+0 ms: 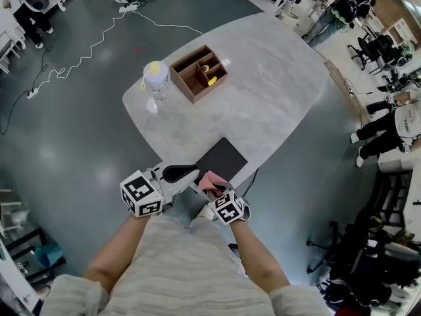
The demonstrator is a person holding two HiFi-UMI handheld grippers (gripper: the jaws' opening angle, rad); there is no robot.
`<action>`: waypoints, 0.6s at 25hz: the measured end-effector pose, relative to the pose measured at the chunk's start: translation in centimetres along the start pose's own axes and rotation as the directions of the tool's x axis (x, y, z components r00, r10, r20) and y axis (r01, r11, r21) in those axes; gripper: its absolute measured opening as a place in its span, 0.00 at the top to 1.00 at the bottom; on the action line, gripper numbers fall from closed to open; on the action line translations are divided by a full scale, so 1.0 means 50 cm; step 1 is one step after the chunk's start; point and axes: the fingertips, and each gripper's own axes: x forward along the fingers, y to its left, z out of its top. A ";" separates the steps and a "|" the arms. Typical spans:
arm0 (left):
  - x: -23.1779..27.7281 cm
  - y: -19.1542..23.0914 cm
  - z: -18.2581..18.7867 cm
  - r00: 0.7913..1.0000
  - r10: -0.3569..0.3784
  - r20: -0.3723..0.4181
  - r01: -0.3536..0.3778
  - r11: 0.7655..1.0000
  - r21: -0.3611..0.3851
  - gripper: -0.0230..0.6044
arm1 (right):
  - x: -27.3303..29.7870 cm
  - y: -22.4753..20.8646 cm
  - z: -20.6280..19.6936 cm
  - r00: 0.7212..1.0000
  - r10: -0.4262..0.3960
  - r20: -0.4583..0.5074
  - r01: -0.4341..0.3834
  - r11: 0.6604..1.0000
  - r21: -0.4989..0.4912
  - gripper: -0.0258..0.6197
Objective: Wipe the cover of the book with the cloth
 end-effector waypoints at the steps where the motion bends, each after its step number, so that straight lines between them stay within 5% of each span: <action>1: 0.001 -0.001 -0.002 1.000 -0.002 -0.004 0.002 1.000 0.003 0.91 | 0.000 0.011 -0.001 1.000 0.012 -0.001 -0.012 1.000 -0.003 0.89; 9: 0.021 -0.010 -0.028 0.997 -0.026 -0.067 0.031 0.997 0.072 0.91 | -0.013 0.085 0.022 0.983 0.177 0.055 -0.180 0.982 0.058 0.89; 15: 0.043 -0.015 -0.060 0.986 -0.041 -0.159 0.064 0.988 0.141 0.90 | -0.084 -0.040 0.062 0.979 0.079 0.189 -0.117 0.974 0.195 0.89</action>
